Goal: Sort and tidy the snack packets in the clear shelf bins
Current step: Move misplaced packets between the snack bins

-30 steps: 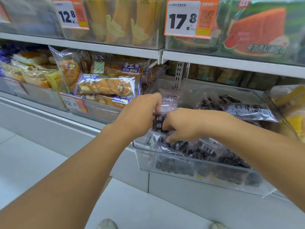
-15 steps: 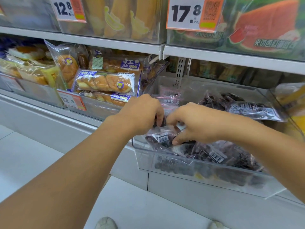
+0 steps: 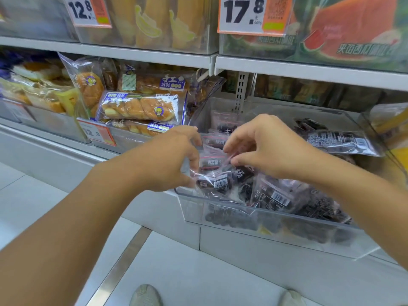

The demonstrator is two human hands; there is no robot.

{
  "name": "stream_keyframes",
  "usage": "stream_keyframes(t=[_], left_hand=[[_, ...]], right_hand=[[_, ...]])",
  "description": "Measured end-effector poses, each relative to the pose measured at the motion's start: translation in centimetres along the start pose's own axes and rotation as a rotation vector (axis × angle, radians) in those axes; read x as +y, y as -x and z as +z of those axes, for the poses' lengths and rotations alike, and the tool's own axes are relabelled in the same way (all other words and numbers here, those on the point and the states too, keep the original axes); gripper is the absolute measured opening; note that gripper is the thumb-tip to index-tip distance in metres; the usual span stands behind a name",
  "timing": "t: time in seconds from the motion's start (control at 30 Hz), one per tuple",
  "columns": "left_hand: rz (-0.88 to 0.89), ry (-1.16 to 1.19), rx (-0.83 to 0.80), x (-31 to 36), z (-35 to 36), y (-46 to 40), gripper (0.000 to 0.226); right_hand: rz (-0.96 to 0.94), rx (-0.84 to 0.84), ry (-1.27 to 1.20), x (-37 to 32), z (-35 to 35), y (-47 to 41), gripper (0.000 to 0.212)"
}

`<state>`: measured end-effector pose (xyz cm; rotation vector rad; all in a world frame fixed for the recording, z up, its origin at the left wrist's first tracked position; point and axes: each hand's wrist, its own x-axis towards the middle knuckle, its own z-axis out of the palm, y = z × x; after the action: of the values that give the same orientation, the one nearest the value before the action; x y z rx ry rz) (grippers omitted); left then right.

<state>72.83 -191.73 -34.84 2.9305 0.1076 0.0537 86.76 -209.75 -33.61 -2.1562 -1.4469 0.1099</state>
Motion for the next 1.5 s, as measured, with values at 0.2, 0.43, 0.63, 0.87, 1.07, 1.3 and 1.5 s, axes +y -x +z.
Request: stream_keyframes(t=[0.2, 0.43, 0.63, 0.87, 1.07, 1.3, 1.5], left_hand=[[0.023, 0.045, 0.073, 0.1, 0.2, 0.1, 0.017], [0.039, 0.067, 0.058, 0.3, 0.5, -0.2, 0.031], [-0.009, 0.041, 0.155, 0.7, 0.8, -1.4, 0.026], [-0.031, 0.036, 0.193, 0.8, 0.8, -1.8, 0.027], [-0.015, 0.099, 0.196, 0.4, 0.9, -1.7, 0.029], [0.034, 0.249, 0.223, -0.8, 0.7, -1.6, 0.015], [-0.006, 0.257, 0.136, 0.4, 0.3, -0.9, 0.057]], right_hand=[[-0.062, 0.011, -0.017, -1.4, 3.8, -2.0, 0.026], [-0.022, -0.047, -0.045, -1.0, 1.5, -1.7, 0.009], [-0.010, -0.316, 0.128, -2.1, -1.3, 1.8, 0.008], [0.034, -0.543, 0.401, -2.2, 3.0, 0.8, 0.038], [0.052, -0.429, 0.224, -2.0, 3.2, 0.1, 0.017], [0.331, -0.322, -0.370, -1.6, 2.7, 2.1, 0.015], [0.441, -0.296, -0.469, -1.6, 4.2, 2.0, 0.021]])
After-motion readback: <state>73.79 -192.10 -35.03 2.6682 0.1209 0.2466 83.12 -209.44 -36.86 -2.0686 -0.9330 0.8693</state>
